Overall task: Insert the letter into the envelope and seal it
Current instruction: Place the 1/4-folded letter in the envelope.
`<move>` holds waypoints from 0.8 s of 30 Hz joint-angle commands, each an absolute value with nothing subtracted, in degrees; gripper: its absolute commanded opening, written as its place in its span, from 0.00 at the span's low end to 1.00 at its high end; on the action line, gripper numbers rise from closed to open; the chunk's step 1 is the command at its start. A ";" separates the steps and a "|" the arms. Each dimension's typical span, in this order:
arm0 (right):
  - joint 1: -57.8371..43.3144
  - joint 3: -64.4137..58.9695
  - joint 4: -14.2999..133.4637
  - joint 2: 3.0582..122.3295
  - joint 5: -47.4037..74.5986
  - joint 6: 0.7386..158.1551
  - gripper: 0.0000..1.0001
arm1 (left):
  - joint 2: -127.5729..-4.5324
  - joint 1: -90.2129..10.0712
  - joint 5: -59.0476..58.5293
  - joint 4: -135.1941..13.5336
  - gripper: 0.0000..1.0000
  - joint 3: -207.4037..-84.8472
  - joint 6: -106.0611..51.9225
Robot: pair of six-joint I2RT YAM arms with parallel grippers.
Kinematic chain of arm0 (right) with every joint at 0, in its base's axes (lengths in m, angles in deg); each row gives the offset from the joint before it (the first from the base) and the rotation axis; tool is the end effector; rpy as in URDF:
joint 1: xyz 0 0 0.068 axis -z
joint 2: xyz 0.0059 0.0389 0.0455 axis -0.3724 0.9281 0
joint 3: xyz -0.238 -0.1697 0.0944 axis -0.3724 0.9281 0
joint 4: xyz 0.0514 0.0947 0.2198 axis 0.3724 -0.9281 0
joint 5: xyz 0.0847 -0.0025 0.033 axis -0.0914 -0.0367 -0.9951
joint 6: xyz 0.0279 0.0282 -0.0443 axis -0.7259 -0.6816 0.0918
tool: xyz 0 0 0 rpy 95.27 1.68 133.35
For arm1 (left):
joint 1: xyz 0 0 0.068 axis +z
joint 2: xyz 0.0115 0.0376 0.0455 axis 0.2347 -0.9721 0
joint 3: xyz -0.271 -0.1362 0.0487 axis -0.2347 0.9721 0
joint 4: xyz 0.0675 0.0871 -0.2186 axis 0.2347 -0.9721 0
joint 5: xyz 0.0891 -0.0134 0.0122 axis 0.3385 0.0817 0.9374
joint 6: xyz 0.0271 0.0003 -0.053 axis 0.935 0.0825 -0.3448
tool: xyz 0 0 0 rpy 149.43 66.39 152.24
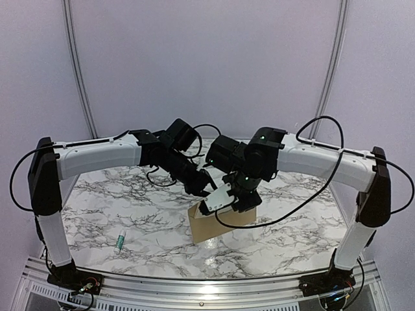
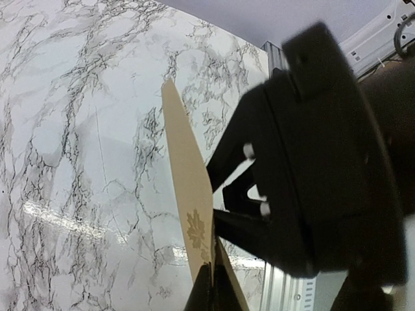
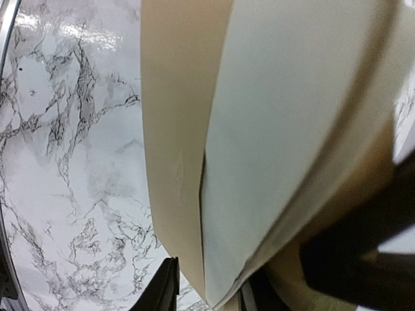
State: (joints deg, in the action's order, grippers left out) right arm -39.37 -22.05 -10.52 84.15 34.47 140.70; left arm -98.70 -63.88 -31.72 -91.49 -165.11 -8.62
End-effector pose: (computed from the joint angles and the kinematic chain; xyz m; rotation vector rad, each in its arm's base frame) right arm 0.1732 0.2947 0.3212 -2.4427 1.5770 -0.3188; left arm 0.2487 -0.3434 0.3129 1.4686 1.9487 -1.1758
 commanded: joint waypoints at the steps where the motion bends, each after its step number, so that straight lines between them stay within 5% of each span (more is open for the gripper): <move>1: -34.57 -20.88 -8.61 78.64 28.34 140.62 0.31 | -98.93 -63.85 -34.90 -91.77 0.00 -166.49 -7.54; 24: -26.47 -3.83 11.34 66.32 13.90 141.49 0.43 | -99.44 -63.63 -39.31 -91.33 0.00 -168.00 -9.48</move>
